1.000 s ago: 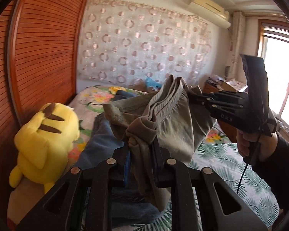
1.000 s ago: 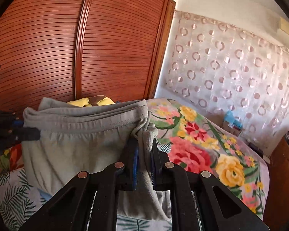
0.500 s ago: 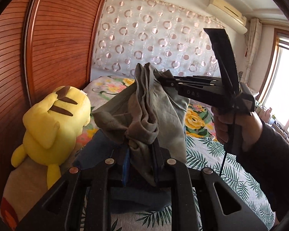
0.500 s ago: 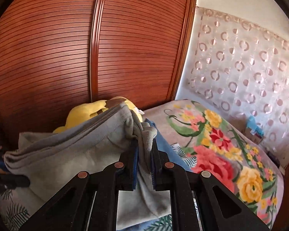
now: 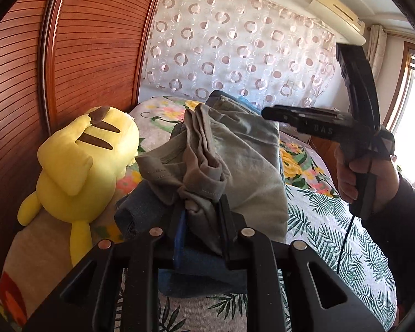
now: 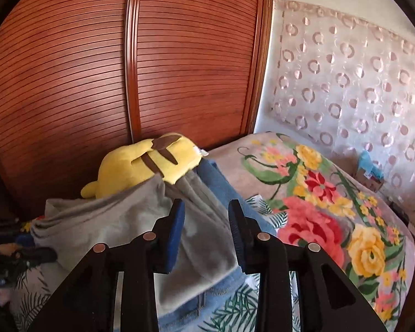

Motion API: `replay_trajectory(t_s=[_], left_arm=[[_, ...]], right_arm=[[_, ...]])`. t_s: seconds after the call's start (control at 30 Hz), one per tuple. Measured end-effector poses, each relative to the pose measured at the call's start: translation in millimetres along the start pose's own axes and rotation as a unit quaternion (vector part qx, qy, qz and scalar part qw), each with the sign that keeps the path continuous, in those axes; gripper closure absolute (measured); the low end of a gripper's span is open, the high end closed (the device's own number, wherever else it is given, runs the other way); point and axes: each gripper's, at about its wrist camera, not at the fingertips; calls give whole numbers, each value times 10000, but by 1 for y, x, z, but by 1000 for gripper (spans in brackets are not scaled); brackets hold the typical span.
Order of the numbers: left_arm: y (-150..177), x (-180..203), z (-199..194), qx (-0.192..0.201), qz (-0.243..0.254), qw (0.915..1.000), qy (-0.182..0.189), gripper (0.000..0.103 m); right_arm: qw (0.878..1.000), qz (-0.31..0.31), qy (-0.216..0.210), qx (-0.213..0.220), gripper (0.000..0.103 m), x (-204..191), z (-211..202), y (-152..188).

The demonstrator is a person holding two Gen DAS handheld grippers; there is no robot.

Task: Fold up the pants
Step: 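Lower the khaki pants onto the folded blue jeans and open both grippers, then pull both open grippers back from the stacked pants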

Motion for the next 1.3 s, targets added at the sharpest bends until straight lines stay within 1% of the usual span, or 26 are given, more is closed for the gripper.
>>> replay_trajectory(t_s=[0.03,0.17,0.27,0.37,0.5,0.7,0.77,0.83,0.93,1.0,1.07,1.1,1.17,1.2,1.23,1.3], left_arm=[[0,0,0,-8,-4,10000,-7,82],[3,0,-1,-45,-11,10000,-44,82],[5,-1,0,-99,-21,9999,-83,82],[4,2,-4,-112,16,9999,-96,82],[3,8,-9,-110,160,9997,-176,80],[3,13,-19,-78,313,9988,-356,80],[4,14,-22,-59,332,9987,-384,76],[5,16,-27,-23,371,9984,-428,71],[7,18,-35,42,428,9979,-485,54],[8,20,-40,59,471,9976,-500,52],[9,21,-43,39,506,9975,-497,43],[10,22,-46,58,526,9974,-489,32],[11,25,-53,153,568,9972,-451,23],[11,26,-54,167,592,9971,-442,22],[12,28,-56,163,623,9971,-413,18],[13,31,-59,140,685,9969,-359,14]], right_arm=[[10000,-20,-6,-65,69,2,-1,5],[9993,-56,231,-286,69,4,6,16],[9981,139,423,-426,69,10,12,16],[9976,429,321,-444,69,15,10,12],[9976,528,258,-359,69,12,-4,13],[9980,575,88,-238,69,1,-35,31],[9980,602,59,-207,69,-2,-45,36],[9978,636,36,-178,69,-6,-56,40],[9976,681,9,-114,69,-10,-69,45],[9973,729,-16,-89,69,-12,-78,49],[9972,745,-14,-69,69,-14,-86,51],[9972,747,-9,-58,69,-15,-90,52],[9970,775,5,-35,69,-17,-98,55],[9968,793,14,-27,69,-18,-102,57],[9967,805,23,-19,69,-19,-105,58],[9966,826,46,4,69,-21,-112,59]])
Point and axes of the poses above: each gripper's, at about its wrist camera, not at the fingertips, and z roughly the way its jaws point, x to its right, y to its underside, and after that the axes turned 9 degrees about y, right-handed
